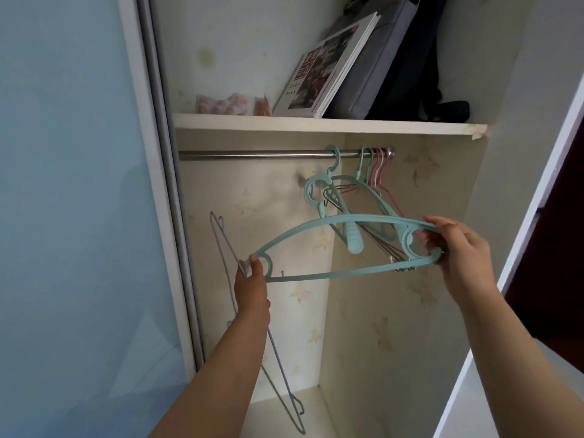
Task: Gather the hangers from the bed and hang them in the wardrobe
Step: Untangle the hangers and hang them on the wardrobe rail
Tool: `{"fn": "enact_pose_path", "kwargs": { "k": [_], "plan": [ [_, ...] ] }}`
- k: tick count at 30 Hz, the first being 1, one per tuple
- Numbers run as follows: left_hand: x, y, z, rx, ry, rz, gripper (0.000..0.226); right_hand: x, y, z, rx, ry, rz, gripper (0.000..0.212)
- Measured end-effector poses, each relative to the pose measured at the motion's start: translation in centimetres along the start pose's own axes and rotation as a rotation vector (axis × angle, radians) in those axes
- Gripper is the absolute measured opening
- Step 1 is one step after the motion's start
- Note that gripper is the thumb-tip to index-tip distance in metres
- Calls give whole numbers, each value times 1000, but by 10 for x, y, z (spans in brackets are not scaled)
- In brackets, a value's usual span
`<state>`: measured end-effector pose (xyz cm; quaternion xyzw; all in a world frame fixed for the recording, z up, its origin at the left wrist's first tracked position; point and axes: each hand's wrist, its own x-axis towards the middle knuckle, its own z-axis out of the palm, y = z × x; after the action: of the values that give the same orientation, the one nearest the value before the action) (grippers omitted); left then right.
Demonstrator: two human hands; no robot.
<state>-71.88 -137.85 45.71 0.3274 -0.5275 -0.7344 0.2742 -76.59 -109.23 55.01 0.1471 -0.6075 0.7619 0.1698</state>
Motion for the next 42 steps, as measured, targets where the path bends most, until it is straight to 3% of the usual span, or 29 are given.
{"fn": "enact_pose_path", "kwargs": {
  "k": [5, 10, 12, 16, 18, 23, 28, 33, 38, 42],
  "plan": [
    [7, -3, -10, 42, 65, 31, 73, 0, -6, 5, 68, -150, 43, 19],
    [5, -14, -23, 24, -8, -50, 35, -2, -27, 17, -121, -255, -51, 21],
    [1, -13, -26, 14, -2, -27, 34, -4, -36, 21, -176, -296, -55, 20],
    [-11, 12, -17, -163, -233, 48, 30, -12, -43, 28, -307, -462, -39, 18],
    [-14, 24, -11, -129, -267, 95, 30, -18, -44, 30, -370, -532, -39, 18],
    [-8, 32, -11, 48, -61, 108, 40, -36, -41, 26, -411, -603, -88, 18],
    [-4, 29, -10, 37, -148, 151, 39, -55, -30, 21, -401, -585, -155, 20],
    [-4, 28, 0, 39, -19, 168, 23, -72, -22, 23, -446, -658, -145, 22],
    [8, 41, 10, -157, -94, -141, 20, -106, 10, 38, -654, -535, -531, 22],
    [6, 45, 13, -296, -155, -216, 27, -132, 37, 55, -788, -445, -703, 23]
  ]
}}
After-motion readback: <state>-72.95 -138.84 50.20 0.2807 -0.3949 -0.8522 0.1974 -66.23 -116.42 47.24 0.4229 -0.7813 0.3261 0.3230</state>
